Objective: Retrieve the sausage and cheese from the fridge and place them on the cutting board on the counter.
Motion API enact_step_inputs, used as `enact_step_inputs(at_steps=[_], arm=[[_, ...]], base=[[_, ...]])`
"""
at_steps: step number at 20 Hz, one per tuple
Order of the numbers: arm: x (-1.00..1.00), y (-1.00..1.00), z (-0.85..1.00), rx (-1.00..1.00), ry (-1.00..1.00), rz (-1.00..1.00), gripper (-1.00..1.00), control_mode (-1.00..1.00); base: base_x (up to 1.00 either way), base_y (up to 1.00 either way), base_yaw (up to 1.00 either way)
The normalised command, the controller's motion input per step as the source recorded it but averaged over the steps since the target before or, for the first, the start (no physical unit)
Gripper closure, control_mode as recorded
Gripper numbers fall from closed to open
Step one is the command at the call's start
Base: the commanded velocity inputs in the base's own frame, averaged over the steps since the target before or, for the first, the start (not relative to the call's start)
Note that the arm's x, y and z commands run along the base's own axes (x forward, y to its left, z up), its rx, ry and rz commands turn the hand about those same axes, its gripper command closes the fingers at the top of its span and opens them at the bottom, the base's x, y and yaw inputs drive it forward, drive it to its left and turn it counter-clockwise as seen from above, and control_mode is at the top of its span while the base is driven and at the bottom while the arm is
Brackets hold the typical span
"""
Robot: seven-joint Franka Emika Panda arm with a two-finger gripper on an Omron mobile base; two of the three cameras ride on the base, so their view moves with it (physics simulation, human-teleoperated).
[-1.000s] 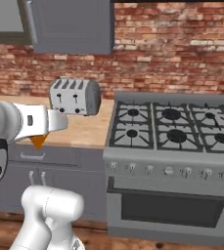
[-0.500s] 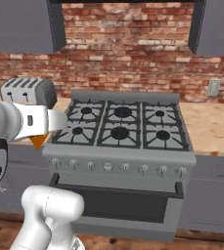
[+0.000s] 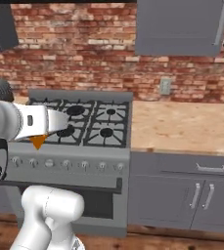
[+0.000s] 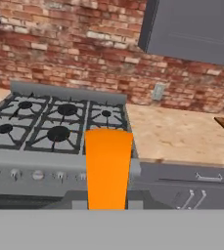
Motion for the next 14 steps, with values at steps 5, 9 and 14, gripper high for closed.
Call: enact_step_inputs(at_steps=[5, 9, 14], arm=[[0.00, 0.00, 0.00, 0.00, 0.00, 0.00, 1.00, 1.00], [0.00, 0.00, 0.00, 0.00, 0.00, 0.00, 1.00, 1.00], [0.00, 0.00, 0.00, 0.00, 0.00, 0.00, 1.00, 1.00]], base=[[0.40, -1.00, -0.03], [0.37, -1.00, -0.05], [0.60, -1.00, -0.04]])
